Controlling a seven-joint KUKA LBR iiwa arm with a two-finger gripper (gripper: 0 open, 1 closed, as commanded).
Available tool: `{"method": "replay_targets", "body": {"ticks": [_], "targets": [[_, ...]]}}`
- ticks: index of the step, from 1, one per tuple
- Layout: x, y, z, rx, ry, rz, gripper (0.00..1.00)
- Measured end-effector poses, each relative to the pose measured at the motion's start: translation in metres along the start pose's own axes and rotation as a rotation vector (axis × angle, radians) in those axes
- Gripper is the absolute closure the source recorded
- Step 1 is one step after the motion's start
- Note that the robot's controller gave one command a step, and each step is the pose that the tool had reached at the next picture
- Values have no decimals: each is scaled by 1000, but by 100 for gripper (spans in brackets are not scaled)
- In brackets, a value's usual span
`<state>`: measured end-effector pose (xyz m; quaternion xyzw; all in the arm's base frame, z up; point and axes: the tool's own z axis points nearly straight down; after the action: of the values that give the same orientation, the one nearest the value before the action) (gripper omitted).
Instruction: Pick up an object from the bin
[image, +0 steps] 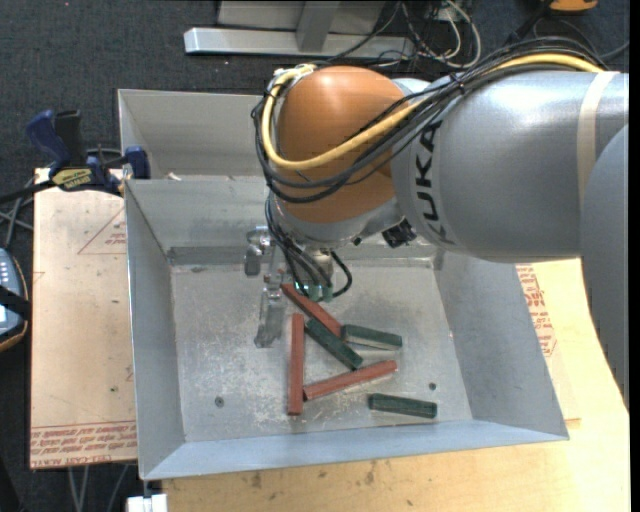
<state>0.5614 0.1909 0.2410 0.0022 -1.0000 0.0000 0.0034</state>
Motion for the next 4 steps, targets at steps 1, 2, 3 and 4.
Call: {"method": "replay_targets", "body": {"ticks": [1,2,3,4], "targets": [[-2,-1,-4,-1,-8,4,0],[-5,-37,63,-3,-11,32,0],[-51,-96,136,-2,-16,-51,0],[-53,-129,151,-1,-3,36,0]]}}
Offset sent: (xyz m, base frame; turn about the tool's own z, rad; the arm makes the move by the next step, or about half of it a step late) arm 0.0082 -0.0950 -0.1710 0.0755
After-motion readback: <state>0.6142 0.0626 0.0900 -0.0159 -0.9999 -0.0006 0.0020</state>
